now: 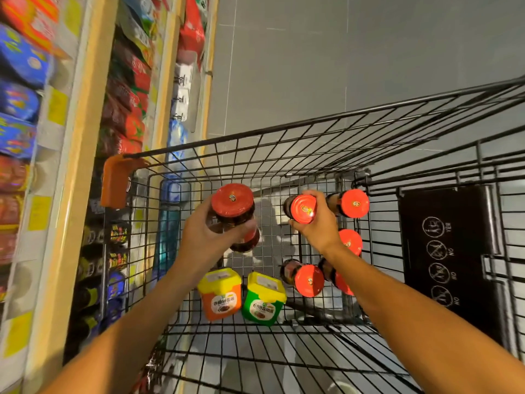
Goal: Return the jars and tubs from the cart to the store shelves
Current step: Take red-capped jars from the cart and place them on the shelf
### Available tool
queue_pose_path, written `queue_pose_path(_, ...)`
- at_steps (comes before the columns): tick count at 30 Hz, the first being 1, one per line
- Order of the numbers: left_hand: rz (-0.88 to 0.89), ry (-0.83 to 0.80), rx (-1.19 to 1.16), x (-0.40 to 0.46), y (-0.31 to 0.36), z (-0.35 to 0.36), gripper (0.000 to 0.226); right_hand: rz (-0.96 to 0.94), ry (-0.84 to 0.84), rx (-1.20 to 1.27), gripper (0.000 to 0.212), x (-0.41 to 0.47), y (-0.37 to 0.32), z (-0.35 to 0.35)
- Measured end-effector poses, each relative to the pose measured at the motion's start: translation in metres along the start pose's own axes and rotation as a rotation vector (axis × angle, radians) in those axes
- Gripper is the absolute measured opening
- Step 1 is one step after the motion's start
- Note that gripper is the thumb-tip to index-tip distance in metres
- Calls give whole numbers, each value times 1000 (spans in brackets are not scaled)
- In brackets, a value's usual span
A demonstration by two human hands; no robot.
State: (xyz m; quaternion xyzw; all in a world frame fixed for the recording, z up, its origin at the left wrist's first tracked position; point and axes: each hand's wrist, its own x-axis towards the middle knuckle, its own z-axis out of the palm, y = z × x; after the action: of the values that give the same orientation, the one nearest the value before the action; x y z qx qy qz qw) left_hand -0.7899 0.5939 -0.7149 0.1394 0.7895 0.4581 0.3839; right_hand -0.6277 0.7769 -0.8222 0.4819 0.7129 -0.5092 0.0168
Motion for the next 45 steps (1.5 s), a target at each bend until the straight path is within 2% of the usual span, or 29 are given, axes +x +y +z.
queue_pose_path(4, 0, 15, -18, -1, 5, -4, 58, -33, 23, -53, 72, -2, -5, 2)
queue_pose_path(9, 23, 34, -13, -10, 21, -11, 54, -102, -7, 5, 72, -28, -35, -18)
queue_pose_path(15, 84, 83, -11, -42, 81, -32, 62, -216, 4, -14, 72, -87, -117, -80)
queue_pose_path(21, 207, 139, 9, -95, 164, -63, 46, -374, 85, 36, 65, -152, -208, -153)
queue_pose_path(27, 345, 209, -101, -167, 248, -93, 58, -553, 143, 81, 59, -216, -286, -220)
queue_pose_path(30, 426, 271, -119, -203, 282, -101, 71, -635, 171, 118, 61, -247, -315, -250)
queue_pose_path(38, 586, 408, -87, -299, 347, -96, 70, -815, 176, 243, 44, -326, -354, -315)
queue_pose_path(45, 644, 571, -32, -357, 368, -85, 73, -954, 101, 271, 61, -358, -373, -328)
